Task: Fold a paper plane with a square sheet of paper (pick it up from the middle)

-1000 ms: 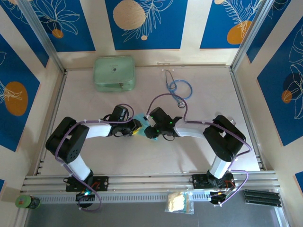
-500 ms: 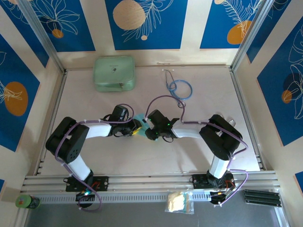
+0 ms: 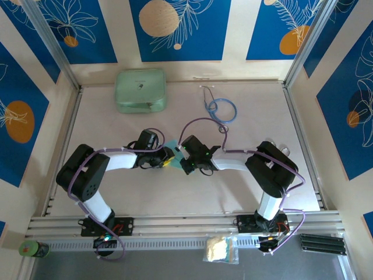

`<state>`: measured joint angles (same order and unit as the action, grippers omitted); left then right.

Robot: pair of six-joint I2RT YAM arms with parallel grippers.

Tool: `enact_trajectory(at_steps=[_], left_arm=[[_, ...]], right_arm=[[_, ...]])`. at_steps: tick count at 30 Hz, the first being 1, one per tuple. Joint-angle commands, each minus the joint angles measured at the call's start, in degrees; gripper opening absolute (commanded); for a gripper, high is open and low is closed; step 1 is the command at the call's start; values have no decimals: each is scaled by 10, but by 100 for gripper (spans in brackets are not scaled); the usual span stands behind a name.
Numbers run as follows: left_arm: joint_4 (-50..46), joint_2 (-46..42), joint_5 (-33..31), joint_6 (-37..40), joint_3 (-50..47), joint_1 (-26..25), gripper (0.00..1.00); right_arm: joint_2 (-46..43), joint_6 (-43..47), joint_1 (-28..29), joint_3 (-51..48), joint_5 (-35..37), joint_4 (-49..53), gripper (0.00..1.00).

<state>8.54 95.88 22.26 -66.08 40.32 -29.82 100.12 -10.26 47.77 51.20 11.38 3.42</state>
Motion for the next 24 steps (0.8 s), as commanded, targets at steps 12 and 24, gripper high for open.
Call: enact_trajectory(at_steps=[12, 24], left_arm=[[-42, -3, -14, 8, 3, -4, 32], [-35, -37, -24, 46, 8, -4, 31]], right_arm=[[15, -33, -58, 0, -161, -10, 4], [44, -71, -108, 7, -271, -13, 3]])
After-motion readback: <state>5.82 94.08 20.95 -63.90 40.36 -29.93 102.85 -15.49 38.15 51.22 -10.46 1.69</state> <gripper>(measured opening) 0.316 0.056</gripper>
